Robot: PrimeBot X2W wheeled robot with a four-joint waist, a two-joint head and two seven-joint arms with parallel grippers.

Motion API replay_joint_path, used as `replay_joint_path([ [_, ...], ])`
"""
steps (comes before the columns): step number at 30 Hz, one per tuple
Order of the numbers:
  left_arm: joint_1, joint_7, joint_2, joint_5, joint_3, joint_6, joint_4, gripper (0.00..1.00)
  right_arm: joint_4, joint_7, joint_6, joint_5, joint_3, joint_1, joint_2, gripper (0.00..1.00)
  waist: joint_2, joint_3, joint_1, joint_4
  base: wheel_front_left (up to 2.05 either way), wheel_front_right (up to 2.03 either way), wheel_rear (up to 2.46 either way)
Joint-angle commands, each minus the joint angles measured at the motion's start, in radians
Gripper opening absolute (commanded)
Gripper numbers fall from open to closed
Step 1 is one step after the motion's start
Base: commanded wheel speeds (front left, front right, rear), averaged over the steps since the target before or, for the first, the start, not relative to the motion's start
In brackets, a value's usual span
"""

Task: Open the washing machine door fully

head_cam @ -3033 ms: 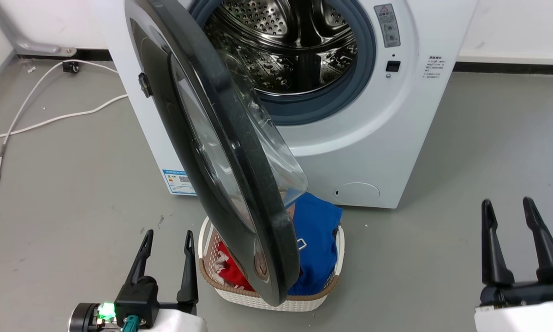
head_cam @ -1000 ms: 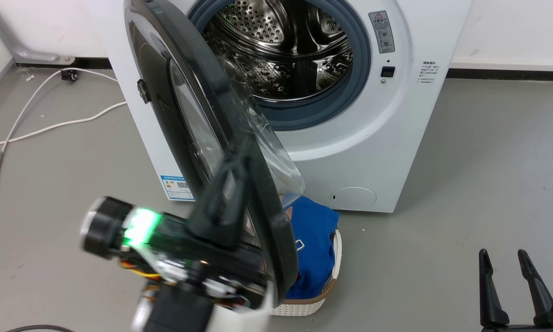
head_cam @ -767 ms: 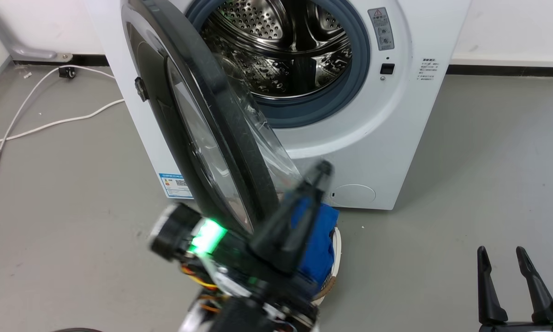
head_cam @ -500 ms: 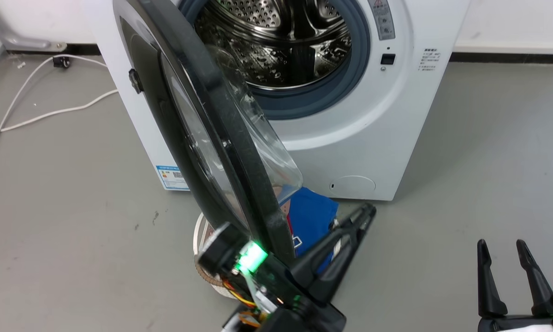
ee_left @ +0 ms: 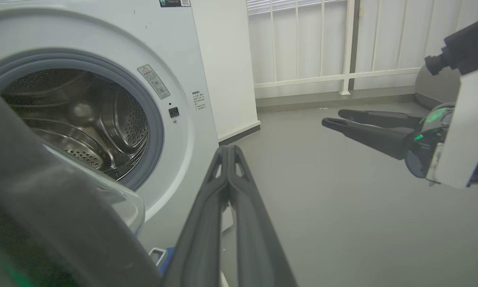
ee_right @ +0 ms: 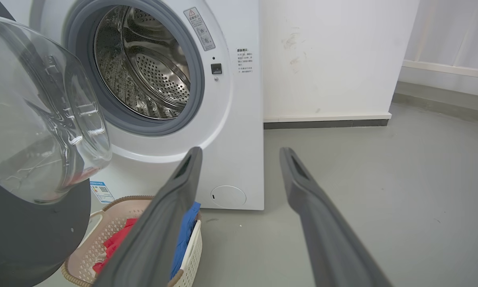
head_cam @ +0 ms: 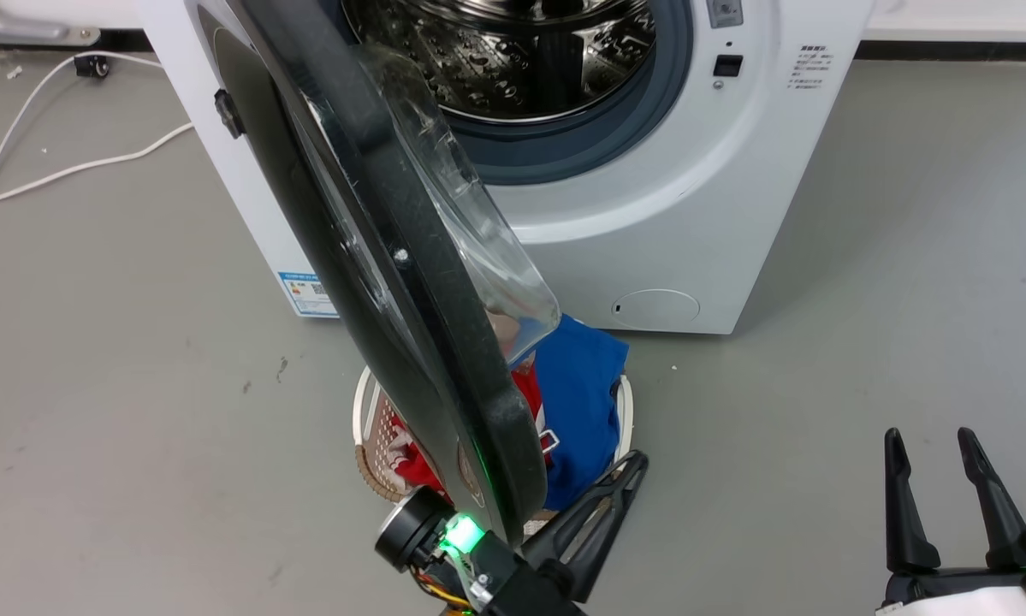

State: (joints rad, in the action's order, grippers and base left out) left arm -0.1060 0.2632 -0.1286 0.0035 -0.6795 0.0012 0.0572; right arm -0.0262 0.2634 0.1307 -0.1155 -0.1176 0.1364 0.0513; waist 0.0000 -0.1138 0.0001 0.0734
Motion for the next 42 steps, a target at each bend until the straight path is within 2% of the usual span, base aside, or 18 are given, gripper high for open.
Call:
replay_joint_path([
  [1, 0.006, 0.002, -0.005, -0.007, 0.006, 0.005, -0.014, 0.0, 0.003, 0.002, 0.0, 0.006, 0.0, -0.015, -0.002, 1.0, 0.0, -0.007, -0.0001, 0.005, 0.0, 0.0, 0.0],
  [8, -0.021, 0.002, 0.006, -0.027, 0.031, 0.01, -0.094, 0.0, 0.008, 0.002, 0.0, 0.012, 0.006, -0.029, -0.002, 1.0, 0.0, -0.024, -0.0001, 0.02, 0.0, 0.0, 0.0],
  [16, -0.006, 0.002, 0.007, -0.043, 0.075, 0.038, -0.131, 0.0, 0.019, 0.002, 0.0, 0.005, 0.007, -0.017, -0.002, 1.0, 0.0, -0.012, -0.0001, 0.043, 0.0, 0.0, 0.0],
  [30, 0.079, 0.001, -0.026, -0.053, 0.163, 0.102, -0.075, 0.0, 0.026, 0.002, 0.0, -0.006, -0.001, 0.018, -0.002, 1.0, 0.0, 0.011, -0.0001, 0.127, 0.0, 0.0, 0.0],
  [42, 0.147, 0.0, -0.068, -0.07, 0.277, 0.161, -0.026, 0.0, 0.035, 0.002, 0.0, -0.018, -0.008, 0.038, -0.002, 1.0, 0.0, 0.024, -0.0001, 0.197, 0.0, 0.0, 0.0],
])
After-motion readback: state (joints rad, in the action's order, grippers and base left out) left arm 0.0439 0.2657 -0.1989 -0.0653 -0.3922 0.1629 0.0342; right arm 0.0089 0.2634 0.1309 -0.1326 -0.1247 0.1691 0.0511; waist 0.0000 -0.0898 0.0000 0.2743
